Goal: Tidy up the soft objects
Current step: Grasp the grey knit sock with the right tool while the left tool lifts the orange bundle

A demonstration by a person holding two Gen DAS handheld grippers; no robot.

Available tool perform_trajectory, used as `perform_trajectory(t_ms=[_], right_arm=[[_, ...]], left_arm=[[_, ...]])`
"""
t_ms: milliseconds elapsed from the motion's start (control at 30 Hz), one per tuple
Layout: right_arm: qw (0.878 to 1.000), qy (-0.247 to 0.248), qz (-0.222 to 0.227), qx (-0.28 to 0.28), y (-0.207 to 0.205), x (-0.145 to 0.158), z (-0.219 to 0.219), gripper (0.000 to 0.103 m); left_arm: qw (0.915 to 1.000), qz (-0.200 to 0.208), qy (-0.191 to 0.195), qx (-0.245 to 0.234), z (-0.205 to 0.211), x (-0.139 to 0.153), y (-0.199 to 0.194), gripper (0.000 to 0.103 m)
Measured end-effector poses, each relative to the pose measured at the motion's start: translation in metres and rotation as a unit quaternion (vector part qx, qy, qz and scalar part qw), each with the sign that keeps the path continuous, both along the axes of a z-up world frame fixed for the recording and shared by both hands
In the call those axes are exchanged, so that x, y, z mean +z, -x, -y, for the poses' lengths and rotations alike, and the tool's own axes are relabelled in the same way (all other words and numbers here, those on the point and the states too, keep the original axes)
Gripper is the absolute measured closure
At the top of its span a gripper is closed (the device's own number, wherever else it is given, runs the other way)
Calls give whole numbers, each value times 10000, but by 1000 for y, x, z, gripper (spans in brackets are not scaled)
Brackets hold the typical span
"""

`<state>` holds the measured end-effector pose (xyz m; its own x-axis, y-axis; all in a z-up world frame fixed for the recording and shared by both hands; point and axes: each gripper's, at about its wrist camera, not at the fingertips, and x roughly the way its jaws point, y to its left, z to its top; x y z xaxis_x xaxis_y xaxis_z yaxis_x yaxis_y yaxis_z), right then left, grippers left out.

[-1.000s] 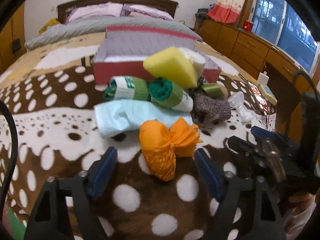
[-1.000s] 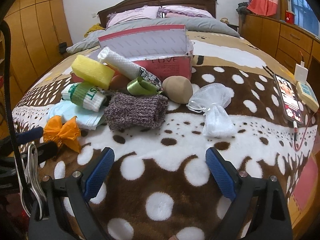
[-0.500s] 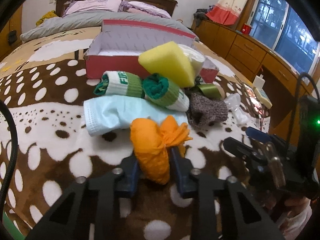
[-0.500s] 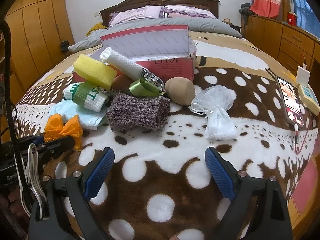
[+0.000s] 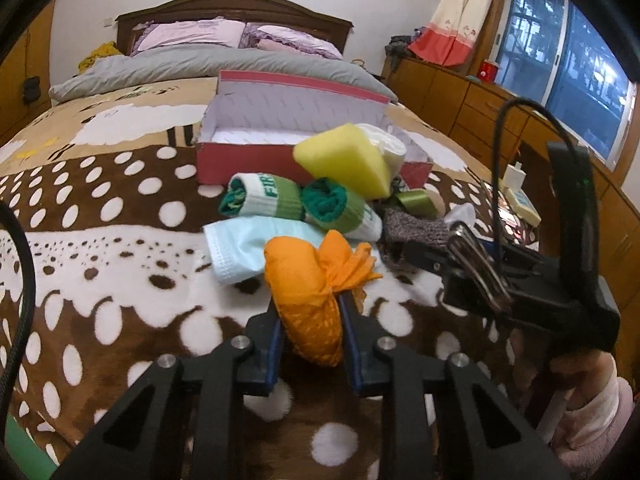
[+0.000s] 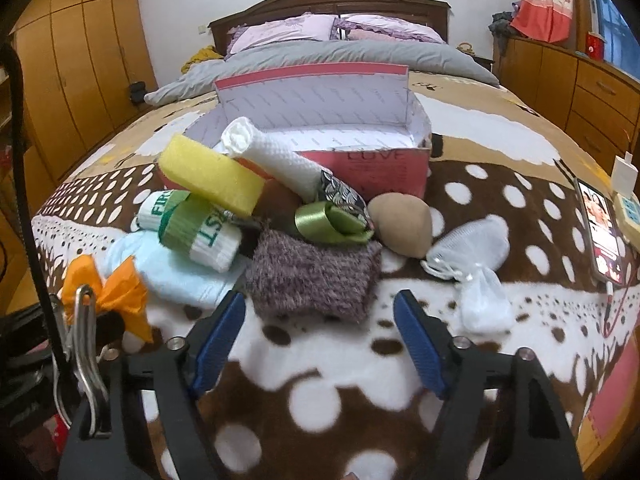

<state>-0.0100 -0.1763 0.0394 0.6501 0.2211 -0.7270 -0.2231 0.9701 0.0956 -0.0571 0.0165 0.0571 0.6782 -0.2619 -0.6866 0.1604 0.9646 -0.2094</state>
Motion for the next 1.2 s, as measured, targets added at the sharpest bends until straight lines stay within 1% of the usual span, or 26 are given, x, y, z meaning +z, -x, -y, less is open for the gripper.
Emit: perform_trajectory(t_ms=[67, 133, 267, 333, 433, 600, 800, 1000, 1200], right_arm=[[10000, 12, -59, -23, -7, -3, -3, 31], [9999, -1, -144, -42, -13, -8, -5, 41], [9997, -6, -226, -61, -16, -16, -4, 55], [9998, -24, -202, -61, -13, -15, 0, 67], [9996, -168, -226, -48, -9, -13, 8, 74], [9997, -205, -153, 49, 4, -5, 15, 78], [9996, -229, -54, 132, 26, 9, 19, 79], [9992, -186, 222, 270, 43, 30, 15, 79], [9983, -230, 373, 380, 40, 45, 10, 79]], left_arm=[[10000, -25, 15, 42, -2, 0, -1, 77], [10000, -37, 9, 84, -5, 0, -1, 77], [9999, -42, -21, 148, -7, 0, -1, 77], [9998, -54, -24, 172, -7, 0, -2, 77], [9998, -66, -30, 189, -8, 1, -2, 77], [9998, -18, -34, 197, -9, 5, 0, 77], [9998, 12, -35, 183, -8, 10, 2, 77], [9998, 30, -4, 184, -9, 20, 1, 77], [9997, 125, -79, 194, -7, 36, -11, 77]])
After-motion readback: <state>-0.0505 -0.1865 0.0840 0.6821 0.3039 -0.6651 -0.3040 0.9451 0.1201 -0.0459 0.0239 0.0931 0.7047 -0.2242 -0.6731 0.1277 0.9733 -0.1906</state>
